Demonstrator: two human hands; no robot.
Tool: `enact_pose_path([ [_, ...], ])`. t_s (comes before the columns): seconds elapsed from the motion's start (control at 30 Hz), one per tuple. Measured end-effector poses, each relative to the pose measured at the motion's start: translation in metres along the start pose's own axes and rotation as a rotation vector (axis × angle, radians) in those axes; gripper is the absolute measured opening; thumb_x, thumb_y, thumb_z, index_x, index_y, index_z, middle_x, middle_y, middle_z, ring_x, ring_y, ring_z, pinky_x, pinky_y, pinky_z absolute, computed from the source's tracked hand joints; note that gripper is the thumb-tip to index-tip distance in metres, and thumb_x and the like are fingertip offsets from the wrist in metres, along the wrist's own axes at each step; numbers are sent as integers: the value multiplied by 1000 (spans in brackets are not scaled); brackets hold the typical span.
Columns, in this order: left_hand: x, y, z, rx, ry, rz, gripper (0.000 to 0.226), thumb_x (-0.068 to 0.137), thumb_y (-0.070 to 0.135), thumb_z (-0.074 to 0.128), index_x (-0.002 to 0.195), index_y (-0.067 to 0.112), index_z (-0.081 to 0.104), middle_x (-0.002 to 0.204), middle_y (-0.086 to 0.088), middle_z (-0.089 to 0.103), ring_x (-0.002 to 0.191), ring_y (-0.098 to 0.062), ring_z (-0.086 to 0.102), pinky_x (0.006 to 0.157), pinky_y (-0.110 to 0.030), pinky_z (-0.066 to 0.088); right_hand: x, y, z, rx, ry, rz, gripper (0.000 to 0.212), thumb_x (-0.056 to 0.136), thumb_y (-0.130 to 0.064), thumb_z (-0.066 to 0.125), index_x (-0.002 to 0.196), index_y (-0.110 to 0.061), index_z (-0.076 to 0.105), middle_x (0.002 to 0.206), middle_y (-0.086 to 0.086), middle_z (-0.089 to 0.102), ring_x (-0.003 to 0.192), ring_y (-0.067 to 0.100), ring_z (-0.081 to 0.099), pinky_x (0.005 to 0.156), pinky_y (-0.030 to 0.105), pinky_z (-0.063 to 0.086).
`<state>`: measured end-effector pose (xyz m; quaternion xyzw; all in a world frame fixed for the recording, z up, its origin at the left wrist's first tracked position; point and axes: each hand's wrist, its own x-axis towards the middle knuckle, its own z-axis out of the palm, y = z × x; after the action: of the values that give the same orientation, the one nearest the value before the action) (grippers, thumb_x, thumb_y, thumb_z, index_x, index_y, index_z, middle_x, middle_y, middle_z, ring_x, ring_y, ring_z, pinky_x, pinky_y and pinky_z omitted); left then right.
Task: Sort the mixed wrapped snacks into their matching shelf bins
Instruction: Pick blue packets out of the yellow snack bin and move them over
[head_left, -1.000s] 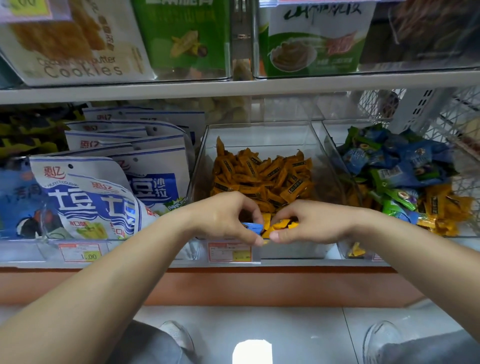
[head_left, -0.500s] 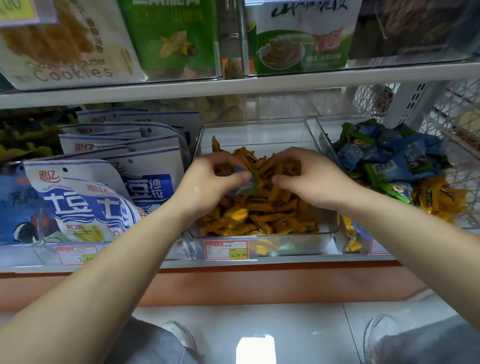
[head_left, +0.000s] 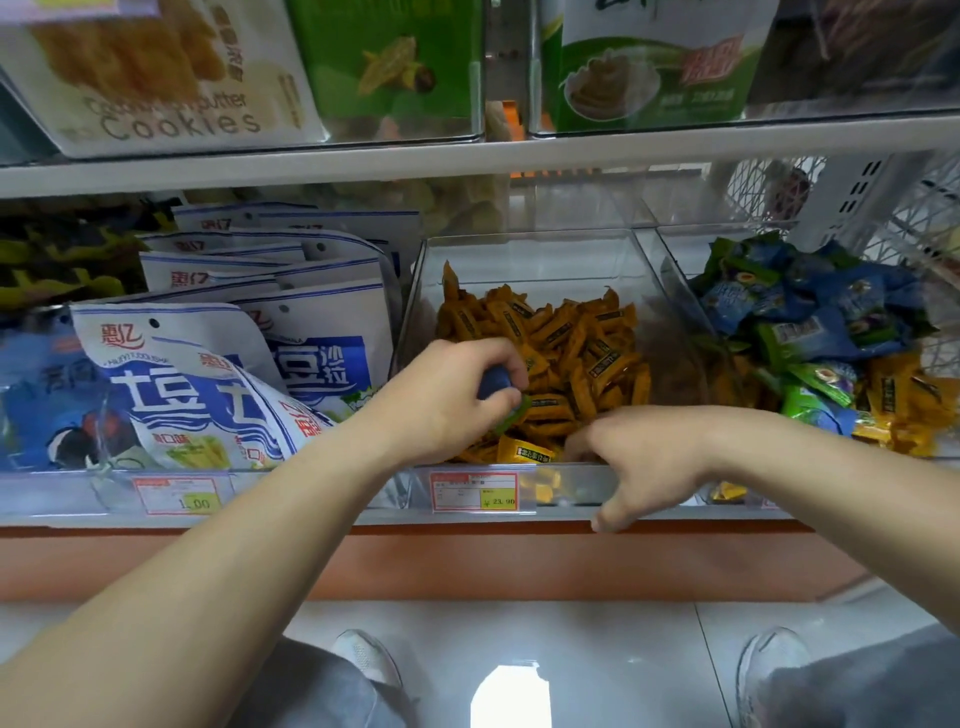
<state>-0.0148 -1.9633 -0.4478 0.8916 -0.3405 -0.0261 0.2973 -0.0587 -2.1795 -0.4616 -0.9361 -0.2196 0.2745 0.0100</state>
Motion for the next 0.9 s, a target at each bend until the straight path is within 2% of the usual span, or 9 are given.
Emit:
enact_pose_path([
  [0.1, -3, 1, 1, -31, -63, -1, 22, 86, 23, 70, 99, 37, 59, 91, 19, 58, 85, 8, 57, 63, -7, 42, 1, -1, 9, -49, 41, 7, 40, 76, -54, 72, 94, -21, 59, 80, -3, 58, 65, 13, 52, 50, 31, 39],
  [0.3, -6, 3, 1, -91, -60, -53, 28, 87, 18, 71, 101, 38, 58, 97, 23, 55, 85, 6, 57, 64, -4, 43, 4, -1, 5, -96, -58, 58, 36, 80, -47, 70, 84, -12, 63, 71, 1, 54, 58, 16, 46, 47, 29, 34],
  [0.37, -7, 4, 1, -106, -54, -59, 28, 87, 18, 71, 101, 38, 58, 97, 24, 55, 86, 6, 57, 64, -4, 43, 5, 0, 4, -117, -39, 47, 29, 82, -40, 69, 88, -12, 65, 71, 2, 57, 59, 16, 46, 50, 31, 37],
  [0.43, -8, 3, 1, -135, -39, -65, 27, 87, 18, 71, 102, 37, 59, 100, 22, 58, 91, 4, 59, 67, -6, 45, 3, 0, 2, -87, 28, 23, 25, 81, -36, 70, 97, -18, 62, 80, 0, 62, 68, 16, 52, 56, 32, 43],
  [0.57, -7, 2, 0, -205, 15, -81, 26, 87, 19, 72, 103, 35, 61, 106, 17, 63, 97, 0, 62, 77, -15, 52, -7, 5, -10, 126, 176, -62, 37, 80, -39, 74, 115, -32, 62, 97, -9, 61, 85, 11, 57, 72, 29, 50],
  [0.67, -5, 3, 0, -228, 44, -89, 25, 86, 18, 72, 103, 34, 62, 106, 16, 64, 97, -1, 63, 79, -22, 57, -12, 7, -14, 116, 251, -75, 29, 82, -43, 73, 108, -30, 70, 92, -19, 60, 84, -2, 56, 66, 13, 45],
  [0.77, -3, 3, -1, -282, 84, -116, 24, 86, 16, 72, 103, 29, 63, 107, 11, 65, 94, -7, 66, 77, -28, 59, -19, 11, -20, 307, 452, -101, 18, 81, -41, 74, 97, -34, 71, 90, -20, 58, 86, -7, 54, 68, 12, 44],
  [0.83, -1, 7, 0, -455, 107, -181, 23, 86, 11, 72, 102, 24, 63, 109, 1, 65, 93, -16, 70, 73, -32, 61, -25, 16, -26, 421, 599, -116, 12, 82, -37, 75, 92, -38, 70, 95, -18, 58, 90, -3, 56, 72, 13, 44],
  [0.9, 1, 12, 1, -706, 133, -265, 21, 87, 4, 71, 101, 19, 64, 112, -9, 63, 94, -24, 72, 72, -35, 62, -29, 20, -29, 595, 662, -161, 20, 79, -27, 79, 94, -35, 68, 99, -17, 62, 92, 1, 62, 78, 16, 48],
])
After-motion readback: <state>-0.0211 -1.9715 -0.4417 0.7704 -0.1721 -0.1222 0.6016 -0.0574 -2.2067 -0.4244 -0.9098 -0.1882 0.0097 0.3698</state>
